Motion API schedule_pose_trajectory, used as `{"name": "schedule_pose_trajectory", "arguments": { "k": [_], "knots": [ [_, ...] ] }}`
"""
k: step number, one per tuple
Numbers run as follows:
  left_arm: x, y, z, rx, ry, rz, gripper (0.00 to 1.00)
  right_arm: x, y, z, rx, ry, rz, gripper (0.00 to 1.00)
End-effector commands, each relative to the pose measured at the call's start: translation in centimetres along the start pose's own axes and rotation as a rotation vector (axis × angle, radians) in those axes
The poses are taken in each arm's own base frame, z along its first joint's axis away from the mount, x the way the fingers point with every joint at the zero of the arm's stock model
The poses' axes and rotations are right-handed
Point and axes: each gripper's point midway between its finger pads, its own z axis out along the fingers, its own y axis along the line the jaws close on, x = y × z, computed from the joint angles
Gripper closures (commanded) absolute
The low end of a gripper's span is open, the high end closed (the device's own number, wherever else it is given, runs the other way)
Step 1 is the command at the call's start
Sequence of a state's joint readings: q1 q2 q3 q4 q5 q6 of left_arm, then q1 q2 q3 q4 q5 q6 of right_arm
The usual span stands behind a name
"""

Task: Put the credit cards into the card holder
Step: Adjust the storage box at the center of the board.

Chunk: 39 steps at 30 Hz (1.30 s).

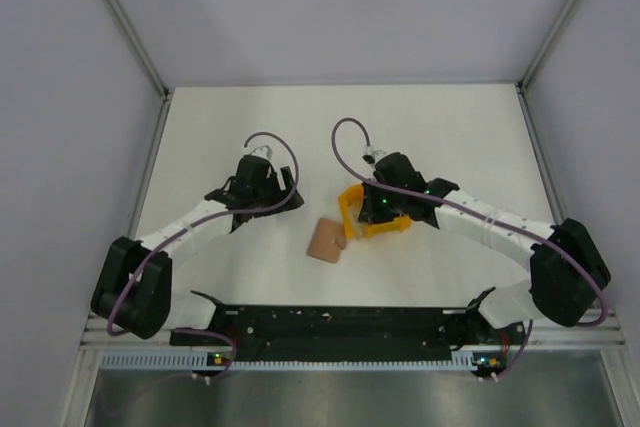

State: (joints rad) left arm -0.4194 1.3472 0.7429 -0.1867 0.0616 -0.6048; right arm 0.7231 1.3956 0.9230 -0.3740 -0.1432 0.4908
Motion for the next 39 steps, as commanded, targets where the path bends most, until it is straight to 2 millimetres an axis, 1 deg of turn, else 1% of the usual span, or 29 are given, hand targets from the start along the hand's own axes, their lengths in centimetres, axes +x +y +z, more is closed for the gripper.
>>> {"name": "schedule_pose_trajectory", "arguments": {
  "k": [1, 3, 5, 7, 13, 16, 19, 21, 23, 28, 29, 30, 32, 35, 39],
  "knots": [
    [-0.7, -0.3, -0.5, 0.019, -0.044, -0.010, 0.18, -1.6, -0.4, 0.1, 0.053, -0.082, -0.060, 1.00],
    [-0.5, -0.2, -0.5, 0.021, -0.039, -0.006, 0.18, -1.4, -1.0, 0.1, 0.090, -0.079, -0.074, 1.00],
    [-0.3, -0.3, -0.5, 0.030, -0.033, -0.005, 0.18, -1.6, -2.4, -0.1, 0.168, -0.092, -0.087, 1.00],
    [-0.1, -0.4, -0.4, 0.040, -0.028, -0.007, 0.18, -1.4, -3.3, -0.2, 0.209, -0.090, -0.103, 1.00],
    [0.2, -0.5, -0.4, 0.054, -0.021, -0.011, 0.18, -1.1, -4.4, -0.7, 0.254, -0.090, -0.139, 1.00],
    [0.4, -0.7, -0.3, 0.070, -0.019, -0.014, 0.18, -0.7, -5.3, -1.1, 0.289, -0.094, -0.151, 1.00],
    [0.8, -0.9, -0.1, 0.091, -0.007, -0.015, 0.18, -0.2, -5.7, -1.5, 0.297, -0.094, -0.155, 1.00],
    [1.0, -1.2, -0.1, 0.112, -0.002, -0.006, 0.18, -0.1, -5.5, -1.8, 0.285, -0.102, -0.154, 1.00],
    [1.3, -1.2, 0.0, 0.119, 0.004, 0.005, 0.18, -0.1, -4.9, -2.2, 0.250, -0.112, -0.151, 1.00],
    [1.8, -0.7, 0.2, 0.102, -0.001, 0.011, 0.18, -0.7, -1.4, -3.2, 0.077, -0.152, -0.120, 1.00],
    [1.9, -0.6, 0.2, 0.101, -0.001, 0.012, 0.18, -0.6, -1.2, -3.3, 0.068, -0.148, -0.120, 1.00],
    [2.0, -0.5, 0.2, 0.099, -0.001, 0.014, 0.19, -0.1, -0.7, -3.2, 0.037, -0.122, -0.125, 1.00],
    [2.0, -0.5, 0.1, 0.100, -0.002, 0.020, 0.19, 0.9, -0.6, -3.1, 0.027, -0.081, -0.137, 1.00],
    [2.1, -0.2, 0.0, 0.090, -0.003, 0.037, 0.19, 3.0, -0.7, -3.1, 0.027, -0.007, -0.160, 1.00],
    [2.0, 0.2, 0.1, 0.063, 0.001, 0.055, 0.19, 5.4, -1.1, -3.0, 0.083, 0.092, -0.216, 1.00]
  ]
}}
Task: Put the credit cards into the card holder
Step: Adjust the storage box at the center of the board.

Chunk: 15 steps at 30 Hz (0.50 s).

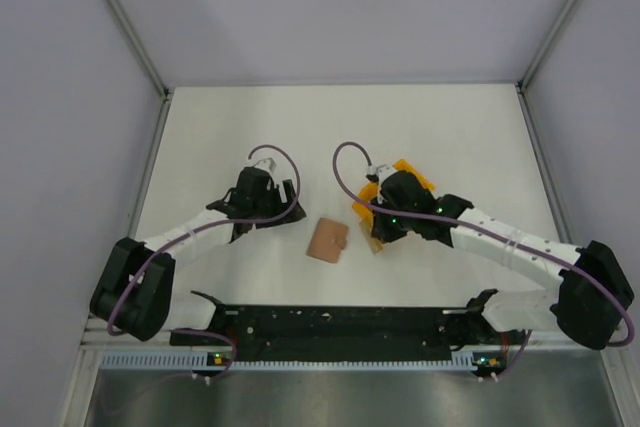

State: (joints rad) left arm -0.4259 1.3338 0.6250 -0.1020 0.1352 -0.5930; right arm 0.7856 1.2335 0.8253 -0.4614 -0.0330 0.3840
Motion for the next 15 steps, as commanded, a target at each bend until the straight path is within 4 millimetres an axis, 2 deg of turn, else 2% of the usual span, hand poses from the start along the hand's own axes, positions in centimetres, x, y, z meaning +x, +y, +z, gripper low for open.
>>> {"name": "schedule_pose_trajectory", "arguments": {
  "k": [1, 6, 15],
  "knots": [
    [-1.6, -0.4, -0.5, 0.006, -0.063, 0.043, 0.19, 2.6, 1.0, -0.2, 0.010, 0.106, -0.087, 1.00],
    [-1.8, 0.1, -0.7, -0.025, -0.083, 0.040, 0.19, 4.0, -0.1, 0.8, 0.150, 0.182, -0.140, 1.00],
    [-2.1, 1.3, -0.9, -0.075, -0.121, 0.015, 0.18, 5.2, 0.8, 2.6, 0.146, 0.200, -0.119, 1.00]
  ]
}}
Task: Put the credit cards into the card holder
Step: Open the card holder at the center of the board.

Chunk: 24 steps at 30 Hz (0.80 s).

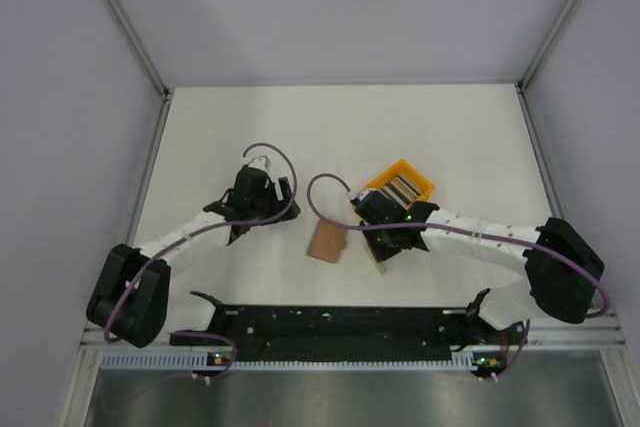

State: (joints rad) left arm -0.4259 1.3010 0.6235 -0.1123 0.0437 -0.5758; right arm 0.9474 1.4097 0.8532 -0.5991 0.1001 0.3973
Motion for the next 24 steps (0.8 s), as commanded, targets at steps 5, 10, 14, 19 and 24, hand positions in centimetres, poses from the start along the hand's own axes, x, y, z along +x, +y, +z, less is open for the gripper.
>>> {"name": "schedule_pose_trajectory", "arguments": {
  "k": [5, 10, 14, 19, 24],
  "knots": [
    [-0.8, 0.4, -0.5, -0.009, -0.054, -0.007, 0.18, -1.4, 1.6, 0.3, -0.041, -0.046, 0.026, 0.96],
    [-0.8, 0.4, -0.6, -0.009, -0.059, -0.012, 0.18, -1.3, 1.9, 0.4, -0.061, -0.045, 0.033, 0.95],
    [-0.6, 0.4, -0.5, -0.002, -0.057, -0.013, 0.18, -1.4, 1.9, 0.6, -0.055, -0.048, 0.038, 1.00],
    [-0.2, 0.1, -0.4, 0.026, -0.042, -0.012, 0.18, -3.9, 2.0, -2.0, -0.067, -0.176, 0.078, 1.00],
    [0.0, 0.1, -0.4, 0.028, -0.041, -0.028, 0.18, -8.1, 4.2, -5.0, -0.200, -0.356, 0.194, 1.00]
  ]
}}
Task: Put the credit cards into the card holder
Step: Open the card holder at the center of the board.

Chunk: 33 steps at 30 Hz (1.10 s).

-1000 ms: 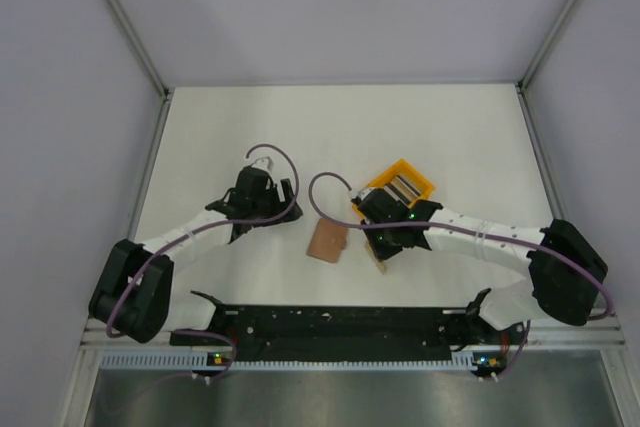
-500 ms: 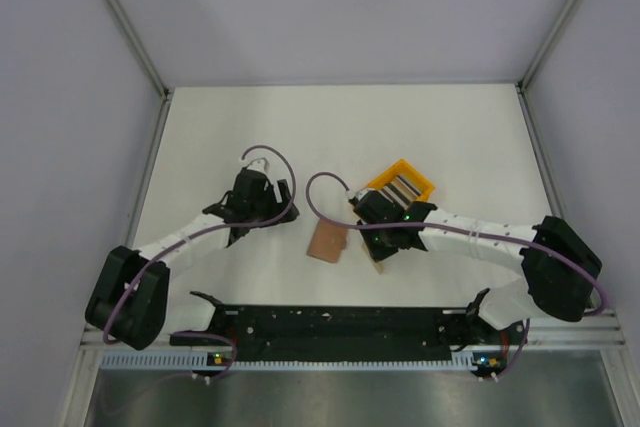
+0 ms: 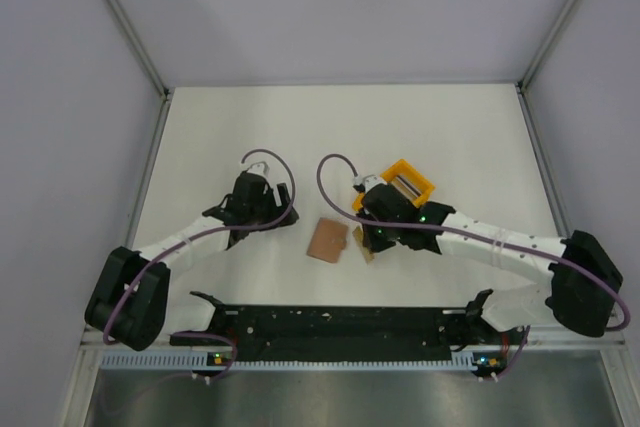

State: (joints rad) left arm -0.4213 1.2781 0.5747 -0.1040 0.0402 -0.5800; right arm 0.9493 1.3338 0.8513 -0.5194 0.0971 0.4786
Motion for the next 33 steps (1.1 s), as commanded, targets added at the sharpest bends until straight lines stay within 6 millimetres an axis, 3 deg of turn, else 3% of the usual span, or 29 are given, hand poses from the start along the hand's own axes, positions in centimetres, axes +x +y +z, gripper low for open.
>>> {"name": "schedule_pose_trajectory", "arguments": {
  "k": [1, 4, 12, 19, 24, 25, 33],
  "knots": [
    [-1.1, -0.9, -0.3, 0.042, -0.050, -0.023, 0.18, -5.9, 4.1, -2.5, -0.161, -0.231, 0.125, 1.00],
    [-1.0, -0.7, -0.3, 0.034, -0.050, -0.035, 0.17, -7.5, 6.2, -1.5, -0.229, -0.255, 0.193, 1.00],
    [-0.9, -0.3, -0.7, 0.019, -0.060, -0.044, 0.14, -9.6, 8.8, 1.6, -0.218, -0.281, 0.265, 1.00],
    [-0.5, -0.4, -0.8, 0.037, -0.054, -0.036, 0.12, -7.7, 6.3, 2.9, -0.085, -0.263, 0.262, 1.00],
    [0.4, -1.6, -0.7, 0.116, -0.029, -0.026, 0.09, -6.0, 4.8, 2.6, -0.053, -0.256, 0.276, 1.00],
    [0.8, -1.7, -0.7, 0.126, -0.009, -0.020, 0.02, -5.7, 4.6, 2.5, -0.054, -0.254, 0.280, 1.00],
    [1.4, -3.1, -0.5, 0.185, -0.004, 0.008, 0.03, -4.9, 3.3, 1.6, -0.053, -0.276, 0.325, 1.00]
  ]
}}
